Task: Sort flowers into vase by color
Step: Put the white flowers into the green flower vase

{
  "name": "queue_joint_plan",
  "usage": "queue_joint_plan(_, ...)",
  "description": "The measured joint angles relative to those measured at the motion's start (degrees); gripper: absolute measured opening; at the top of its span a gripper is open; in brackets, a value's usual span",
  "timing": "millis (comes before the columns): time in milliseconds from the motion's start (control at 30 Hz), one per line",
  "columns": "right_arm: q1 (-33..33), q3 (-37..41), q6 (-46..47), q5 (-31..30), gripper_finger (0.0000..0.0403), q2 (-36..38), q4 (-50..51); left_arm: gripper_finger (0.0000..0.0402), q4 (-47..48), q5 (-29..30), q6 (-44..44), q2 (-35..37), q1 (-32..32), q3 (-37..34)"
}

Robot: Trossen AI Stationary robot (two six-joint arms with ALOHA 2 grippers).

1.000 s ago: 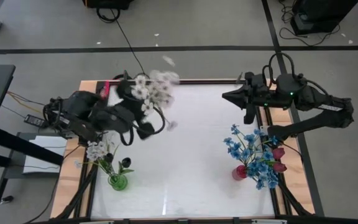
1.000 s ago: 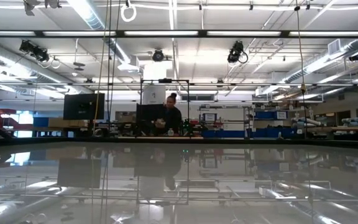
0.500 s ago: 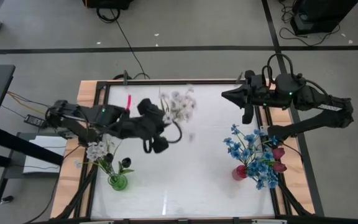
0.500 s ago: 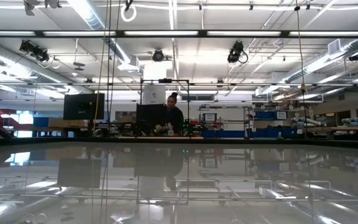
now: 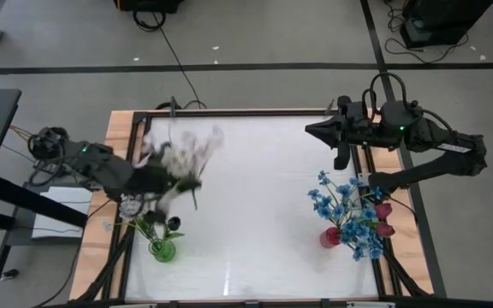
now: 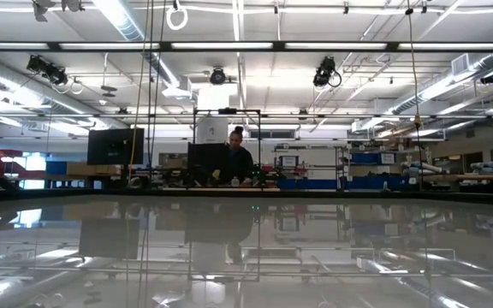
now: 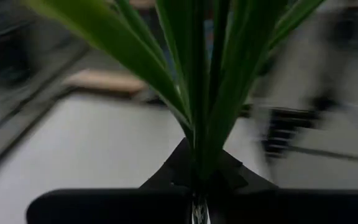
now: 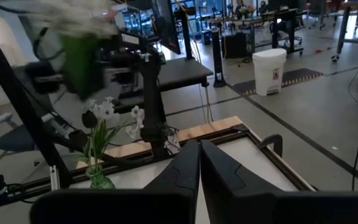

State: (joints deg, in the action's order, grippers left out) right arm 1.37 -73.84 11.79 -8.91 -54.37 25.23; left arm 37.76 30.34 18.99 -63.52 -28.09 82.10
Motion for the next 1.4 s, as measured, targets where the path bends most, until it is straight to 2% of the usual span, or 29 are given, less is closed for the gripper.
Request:
queue_joint_plan(133, 0.0, 0.0, 0.0, 0.0, 0.0025, 0.0, 0.02, 0.0021, -9.11, -14.26, -9.4, 1.36, -3.09, -1.49)
queue_joint_plan(367, 0.0, 0.0, 0.0, 0.04, 0.0023, 0.0, -0.02, 0.0022, -6.88, -37.3, -14.12, 1.15, -8.48, -1.13)
queue_joint_plan(433, 0.0, 0.0, 0.02, 0.05, 0.0023, 0.0, -0.02, 0.0022, -4.99, -40.86, -15.5, 1.68, -11.21, -1.13)
queue_joint_plan(500, 0.0, 0.0, 0.02, 0.13, 0.0023, 0.0, -0.02, 0.0022, -1.28, -41.49, -16.48, 2.53, -14.88, -1.1)
queue_joint_plan(633, 0.0, 0.0, 0.02, 0.13, 0.0023, 0.0, -0.04, 0.0022, 2.8, -38.22, -20.12, 3.65, -22.66, -1.13)
queue_joint_plan(767, 0.0, 0.0, 0.02, 0.13, 0.0023, 0.0, -0.03, 0.0022, 3.78, -31.77, -22.62, 5.94, -28.44, -1.73)
queue_joint_plan(900, 0.0, 0.0, 0.02, 0.11, 0.0023, 0.0, -0.02, 0.0022, -1.72, -25.83, -22.4, 10.79, -32.44, -10.36)
queue_joint_plan(1100, 0.0, 0.0, 0.04, 0.05, 0.0023, 0.0, -0.07, 0.0022, -10.75, -11.3, -17.98, 19.34, -36.3, -24.83)
queue_joint_plan(1267, 0.0, 0.0, 0.04, 0.02, 0.0023, 0.0, -0.07, 0.0022, -15.67, -1.3, -14.71, 21.67, -39.05, -31.64)
queue_joint_plan(1400, 0.0, 0.0, 0.04, 0.0, 0.0023, 0.0, -0.04, 0.0022, -15.91, 5.52, -14.21, 21.24, -41.36, -34.64)
